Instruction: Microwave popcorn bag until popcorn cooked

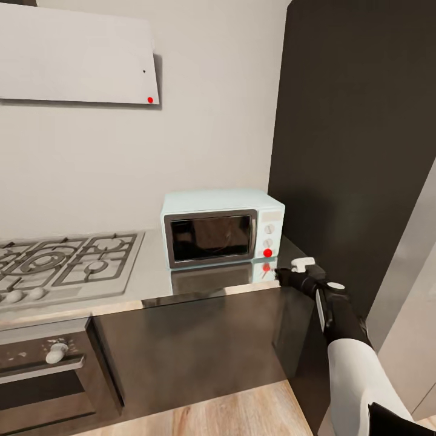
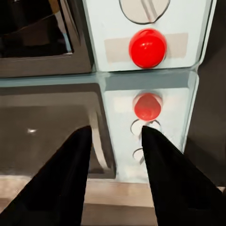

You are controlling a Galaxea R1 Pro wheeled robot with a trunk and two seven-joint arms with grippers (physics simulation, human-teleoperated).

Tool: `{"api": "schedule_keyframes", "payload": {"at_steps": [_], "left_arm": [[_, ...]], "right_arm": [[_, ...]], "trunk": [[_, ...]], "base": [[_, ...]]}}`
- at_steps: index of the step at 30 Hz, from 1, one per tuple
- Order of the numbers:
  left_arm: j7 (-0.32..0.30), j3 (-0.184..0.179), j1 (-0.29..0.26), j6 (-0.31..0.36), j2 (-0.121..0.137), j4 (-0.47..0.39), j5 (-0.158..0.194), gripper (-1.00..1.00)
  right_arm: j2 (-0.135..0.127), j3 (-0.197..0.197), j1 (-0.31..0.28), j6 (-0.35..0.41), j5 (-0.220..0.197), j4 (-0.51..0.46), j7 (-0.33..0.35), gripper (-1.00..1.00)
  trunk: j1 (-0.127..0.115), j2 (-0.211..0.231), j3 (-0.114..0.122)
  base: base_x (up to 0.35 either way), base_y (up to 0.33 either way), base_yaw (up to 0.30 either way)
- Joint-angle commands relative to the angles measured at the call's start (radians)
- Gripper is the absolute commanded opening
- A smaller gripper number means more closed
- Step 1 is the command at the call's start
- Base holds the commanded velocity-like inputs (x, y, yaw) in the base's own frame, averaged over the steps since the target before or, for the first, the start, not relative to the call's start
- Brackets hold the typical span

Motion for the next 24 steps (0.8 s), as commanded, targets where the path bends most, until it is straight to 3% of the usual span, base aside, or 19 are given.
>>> {"api": "schedule_keyframes", "payload": {"at_steps": [1,13,24], "left_arm": [[0.004,-0.008,-0.001,-0.001,0.000,0.000,0.007,1.00],[0.003,-0.009,-0.001,0.000,-0.002,0.000,0.007,1.00],[0.002,-0.009,-0.001,0.001,0.000,0.000,0.007,1.00]], "right_arm": [[0.001,-0.005,-0.001,0.004,0.006,-0.001,0.010,-1.00],[0.001,-0.006,-0.001,0.004,0.001,0.001,-0.004,-1.00],[0.002,-0.006,-0.001,-0.042,-0.003,0.002,-0.008,-1.00]], "trunk": [[0.000,-0.001,-0.001],[0.000,-0.001,-0.001],[0.000,-0.001,-0.001]], "base": [[0.000,0.000,0.000],[0.011,0.000,0.000],[0.282,0.000,0.000]]}}
